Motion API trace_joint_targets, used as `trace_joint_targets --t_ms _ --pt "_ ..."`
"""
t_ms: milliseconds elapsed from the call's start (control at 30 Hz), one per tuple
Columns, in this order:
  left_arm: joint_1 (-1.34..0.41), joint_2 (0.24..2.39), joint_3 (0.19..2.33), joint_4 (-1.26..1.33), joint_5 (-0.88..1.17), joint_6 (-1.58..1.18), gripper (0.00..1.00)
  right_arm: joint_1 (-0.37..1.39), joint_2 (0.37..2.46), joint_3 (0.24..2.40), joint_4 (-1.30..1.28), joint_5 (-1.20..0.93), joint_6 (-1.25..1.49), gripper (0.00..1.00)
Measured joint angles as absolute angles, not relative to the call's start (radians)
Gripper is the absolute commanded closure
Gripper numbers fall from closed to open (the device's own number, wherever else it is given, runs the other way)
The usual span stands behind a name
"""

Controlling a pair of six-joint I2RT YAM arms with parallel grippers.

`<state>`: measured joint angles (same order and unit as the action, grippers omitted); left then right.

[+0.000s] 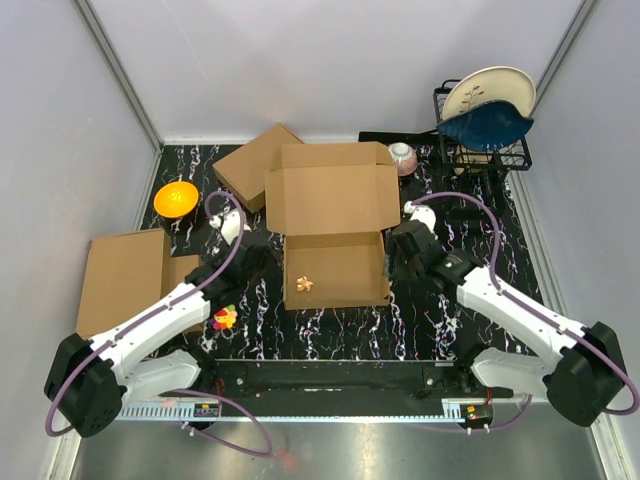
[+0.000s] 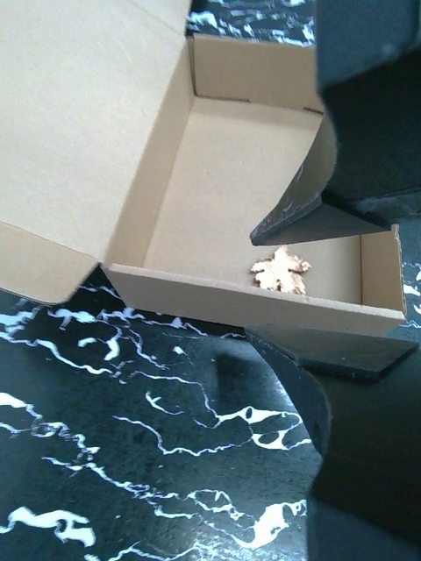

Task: Fold the paper box
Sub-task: Close the paper box at the center of the board.

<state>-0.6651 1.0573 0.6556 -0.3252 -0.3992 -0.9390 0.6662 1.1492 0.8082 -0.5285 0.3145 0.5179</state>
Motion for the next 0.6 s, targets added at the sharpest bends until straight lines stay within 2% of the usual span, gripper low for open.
trace_joint_targets --t_ms 67,167,300,467,600 --pt "-0.654 1.024 0.656 -0.311 -0.411 -0.932 0.45 0.664 1.127 0.828 -0.532 0.341 0.511 0.30" --pt "-0.581 0.970 0.659 -0.266 -0.414 -0.919 0.43 0.634 1.137 0.930 -0.535 0.390 0.488 0.27" --pt "-0.452 0.962 0.695 -0.214 -0.388 -0.907 0.43 0.487 1.210 1.049 -0.423 0.406 0.456 0.27" --pt "-0.351 0.968 0.720 -0.162 -0.323 -0.872 0.43 0.295 1.334 1.034 -0.158 0.242 0.442 0.25" --pt "-0.307 0.968 0.718 -0.126 -0.251 -0.842 0.43 0.239 1.493 1.069 -0.022 0.086 0.419 0.25"
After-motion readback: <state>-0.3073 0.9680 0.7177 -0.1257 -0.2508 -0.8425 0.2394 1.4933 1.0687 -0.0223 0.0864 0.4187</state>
